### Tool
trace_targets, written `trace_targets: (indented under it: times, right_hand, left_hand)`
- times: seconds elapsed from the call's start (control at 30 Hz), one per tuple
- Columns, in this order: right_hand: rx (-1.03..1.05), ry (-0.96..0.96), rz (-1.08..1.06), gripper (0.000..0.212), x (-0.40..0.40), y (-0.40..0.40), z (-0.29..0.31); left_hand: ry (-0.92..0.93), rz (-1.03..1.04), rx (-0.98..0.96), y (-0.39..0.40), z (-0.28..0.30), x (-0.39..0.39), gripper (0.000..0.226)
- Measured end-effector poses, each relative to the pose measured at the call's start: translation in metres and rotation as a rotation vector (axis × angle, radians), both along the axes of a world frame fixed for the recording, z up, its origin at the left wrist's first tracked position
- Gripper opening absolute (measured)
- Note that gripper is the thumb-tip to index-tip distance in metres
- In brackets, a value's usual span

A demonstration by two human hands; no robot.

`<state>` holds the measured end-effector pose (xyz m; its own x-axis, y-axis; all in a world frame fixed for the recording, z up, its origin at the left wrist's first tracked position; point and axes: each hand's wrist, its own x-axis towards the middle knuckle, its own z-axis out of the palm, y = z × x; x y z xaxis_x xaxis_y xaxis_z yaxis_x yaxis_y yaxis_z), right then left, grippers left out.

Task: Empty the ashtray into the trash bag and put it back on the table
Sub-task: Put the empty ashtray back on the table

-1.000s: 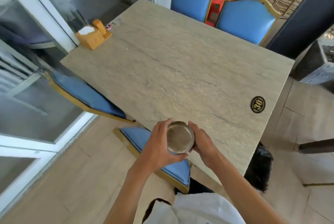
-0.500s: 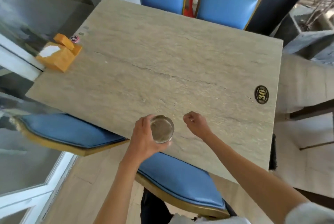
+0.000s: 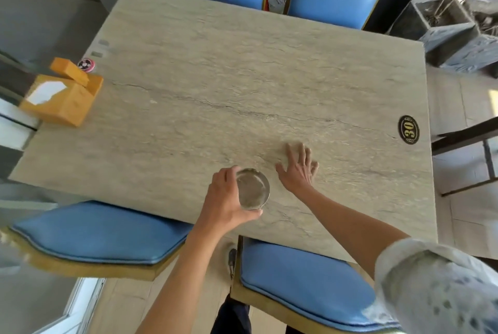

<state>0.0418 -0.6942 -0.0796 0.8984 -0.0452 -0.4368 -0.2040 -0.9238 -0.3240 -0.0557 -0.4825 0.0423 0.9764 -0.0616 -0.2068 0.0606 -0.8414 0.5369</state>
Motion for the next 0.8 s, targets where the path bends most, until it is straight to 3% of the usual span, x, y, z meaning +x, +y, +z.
trace_targets:
  times: [0.37,0.8]
  right_hand:
    - [-0.099,-0.166,-0.258,0.061,0.035,0.002,-0.031]
    - [-0.122,-0.212,-0.316,0.065,0.044,0.002,-0.040]
  left_hand:
    - [0.036,0.072,-0.014,-0.005,-0.066,0.076,0.113]
    - [-0.086,0.198,0.018,-0.030,-0.117,0.173,0.108]
